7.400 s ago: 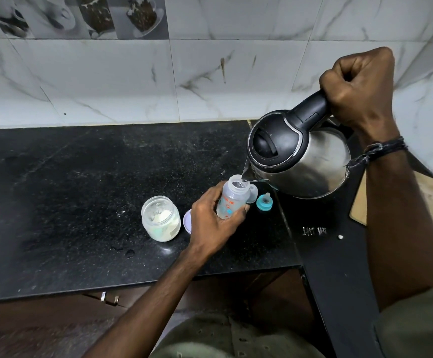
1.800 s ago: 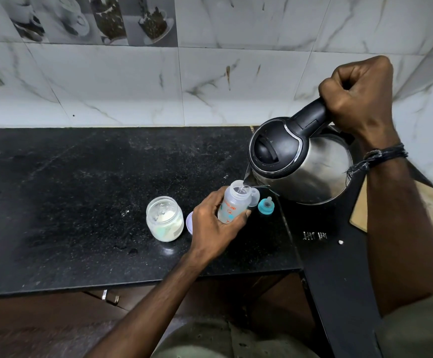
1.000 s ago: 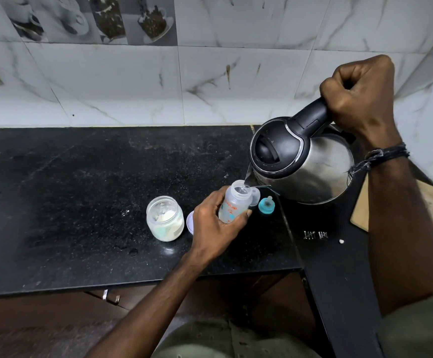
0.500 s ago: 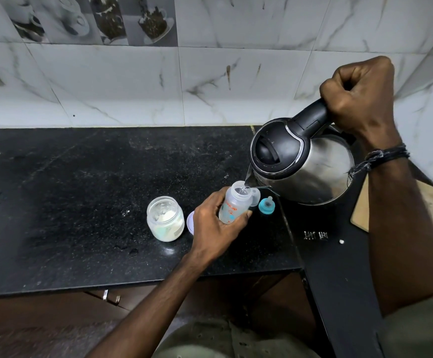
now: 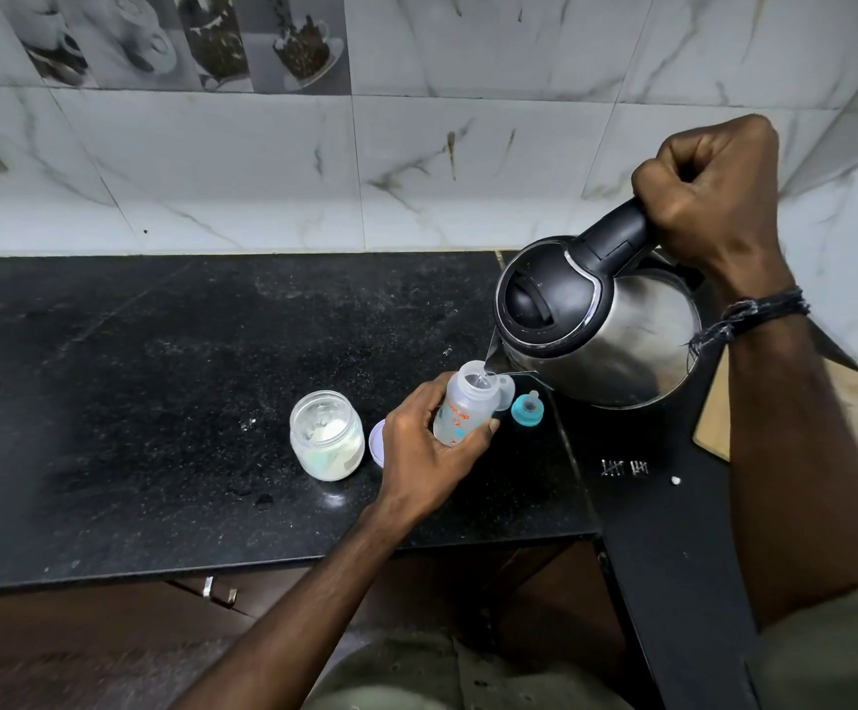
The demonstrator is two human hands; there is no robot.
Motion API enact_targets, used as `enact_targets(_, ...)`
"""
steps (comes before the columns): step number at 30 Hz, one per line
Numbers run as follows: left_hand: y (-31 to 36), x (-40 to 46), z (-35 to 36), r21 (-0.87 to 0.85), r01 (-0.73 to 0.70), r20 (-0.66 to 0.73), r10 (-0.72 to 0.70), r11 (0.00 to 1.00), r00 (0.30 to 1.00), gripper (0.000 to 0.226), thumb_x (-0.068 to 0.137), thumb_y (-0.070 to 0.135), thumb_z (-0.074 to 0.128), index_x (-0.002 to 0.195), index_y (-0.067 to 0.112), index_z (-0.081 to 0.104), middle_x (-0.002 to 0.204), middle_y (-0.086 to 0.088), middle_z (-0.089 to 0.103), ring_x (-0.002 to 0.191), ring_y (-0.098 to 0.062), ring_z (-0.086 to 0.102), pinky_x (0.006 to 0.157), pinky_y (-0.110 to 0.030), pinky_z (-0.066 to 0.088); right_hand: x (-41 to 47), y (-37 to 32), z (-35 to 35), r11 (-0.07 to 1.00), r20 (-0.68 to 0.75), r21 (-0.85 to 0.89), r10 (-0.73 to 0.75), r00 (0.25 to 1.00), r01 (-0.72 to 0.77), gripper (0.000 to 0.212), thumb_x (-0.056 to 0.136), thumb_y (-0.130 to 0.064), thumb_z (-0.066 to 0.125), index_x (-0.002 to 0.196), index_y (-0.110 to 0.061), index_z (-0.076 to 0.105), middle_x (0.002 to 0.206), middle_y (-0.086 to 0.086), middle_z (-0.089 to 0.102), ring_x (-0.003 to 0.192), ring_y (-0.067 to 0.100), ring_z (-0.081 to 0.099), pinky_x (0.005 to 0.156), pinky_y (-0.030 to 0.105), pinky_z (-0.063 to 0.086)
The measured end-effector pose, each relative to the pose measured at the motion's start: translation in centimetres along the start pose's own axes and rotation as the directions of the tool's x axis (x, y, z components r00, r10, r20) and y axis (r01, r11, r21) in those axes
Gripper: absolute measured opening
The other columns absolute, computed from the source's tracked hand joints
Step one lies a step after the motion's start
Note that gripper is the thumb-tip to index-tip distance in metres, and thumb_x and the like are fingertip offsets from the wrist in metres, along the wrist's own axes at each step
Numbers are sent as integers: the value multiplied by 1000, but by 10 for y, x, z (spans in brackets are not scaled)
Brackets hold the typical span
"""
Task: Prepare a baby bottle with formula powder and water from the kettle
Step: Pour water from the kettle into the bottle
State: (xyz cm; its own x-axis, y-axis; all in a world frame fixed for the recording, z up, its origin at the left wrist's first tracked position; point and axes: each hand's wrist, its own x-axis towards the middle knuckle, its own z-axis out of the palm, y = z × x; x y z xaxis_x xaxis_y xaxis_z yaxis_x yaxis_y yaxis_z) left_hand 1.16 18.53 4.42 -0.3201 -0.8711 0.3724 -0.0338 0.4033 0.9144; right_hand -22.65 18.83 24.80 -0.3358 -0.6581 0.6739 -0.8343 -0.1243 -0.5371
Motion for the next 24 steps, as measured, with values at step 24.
enact_targets(24, 0, -1, 2, 11, -12, -5, 12, 1000, 1000, 47, 77, 22, 87, 122, 25, 71, 112, 7, 76, 101, -8, 70, 85, -20, 53, 0, 0, -4, 1000, -3, -8, -8, 1000, 8, 29, 69, -21, 53, 45, -9, 40, 39, -5, 27, 44, 8, 23, 47, 22, 19)
